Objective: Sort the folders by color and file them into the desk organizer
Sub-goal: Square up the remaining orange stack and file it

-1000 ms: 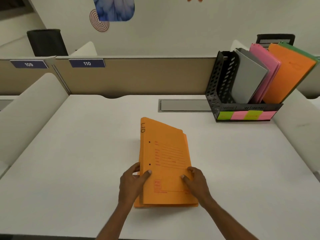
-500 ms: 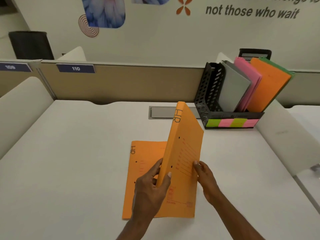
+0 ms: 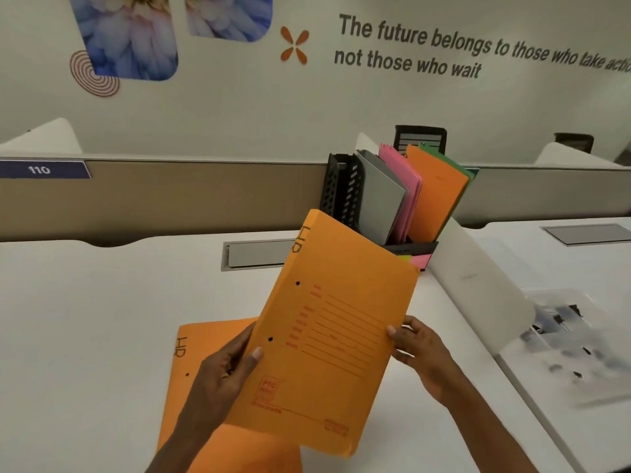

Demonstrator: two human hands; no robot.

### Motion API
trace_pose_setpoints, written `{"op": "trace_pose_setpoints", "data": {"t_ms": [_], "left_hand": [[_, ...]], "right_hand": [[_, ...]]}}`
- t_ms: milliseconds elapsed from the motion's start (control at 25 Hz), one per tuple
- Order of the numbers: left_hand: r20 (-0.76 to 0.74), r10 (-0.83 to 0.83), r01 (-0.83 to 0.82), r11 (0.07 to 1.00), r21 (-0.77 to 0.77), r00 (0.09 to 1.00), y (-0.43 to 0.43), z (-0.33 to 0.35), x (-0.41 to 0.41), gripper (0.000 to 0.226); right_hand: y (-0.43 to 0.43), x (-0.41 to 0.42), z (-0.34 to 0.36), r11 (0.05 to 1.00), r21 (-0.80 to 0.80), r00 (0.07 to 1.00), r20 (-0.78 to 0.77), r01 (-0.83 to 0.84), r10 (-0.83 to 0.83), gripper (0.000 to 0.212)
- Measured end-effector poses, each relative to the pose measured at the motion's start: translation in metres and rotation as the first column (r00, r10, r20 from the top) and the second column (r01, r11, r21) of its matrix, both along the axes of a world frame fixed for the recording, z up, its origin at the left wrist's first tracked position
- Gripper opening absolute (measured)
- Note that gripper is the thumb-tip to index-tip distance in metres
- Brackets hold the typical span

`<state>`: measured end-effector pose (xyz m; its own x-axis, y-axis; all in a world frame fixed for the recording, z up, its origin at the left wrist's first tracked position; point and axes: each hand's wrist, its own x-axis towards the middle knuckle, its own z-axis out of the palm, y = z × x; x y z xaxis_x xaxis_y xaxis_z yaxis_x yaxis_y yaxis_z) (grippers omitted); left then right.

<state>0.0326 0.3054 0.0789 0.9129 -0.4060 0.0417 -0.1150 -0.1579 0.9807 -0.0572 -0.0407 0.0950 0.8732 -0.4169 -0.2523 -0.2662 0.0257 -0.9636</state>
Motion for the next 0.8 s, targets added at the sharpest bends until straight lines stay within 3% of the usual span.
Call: {"op": "trace_pose_setpoints", "data": {"t_ms": [120, 240, 440, 640, 800], "left_hand": [[0.055, 0.003, -0.006, 0.998, 0.064, 0.998, -0.038, -0.002, 0.026, 0.044], [0.24, 0.148, -0.18, 0.977, 0.116, 0.959, -0.101, 0.004, 0.038, 0.058], [0.473, -0.095, 0.025, 0.988, 0.151, 0.876, -0.231, 0.031, 0.032, 0.081], [0.528, -0.14, 0.066, 0.985, 0.157, 0.838, -0.335, 0.061, 0.084, 0.079], [0.52, -0.068, 0.016, 0.994, 0.104, 0.852, -0.375, 0.057, 0.141, 0.07]], "right_hand": [[-0.034, 0.003, 0.029, 0.995, -0.091, 0.993, 0.114, 0.05, -0.04, 0.037], [-0.052, 0.012, 0.06, 0.975, -0.165, 0.947, 0.309, 0.148, -0.091, 0.024], [-0.065, 0.043, 0.105, 0.859, -0.244, 0.749, 0.626, 0.451, -0.216, 0.013], [-0.082, 0.105, 0.11, 0.746, -0.319, 0.676, 0.7, 0.585, -0.23, 0.037], [-0.1, 0.16, 0.09, 0.727, -0.35, 0.656, 0.734, 0.59, -0.179, 0.028]]}}
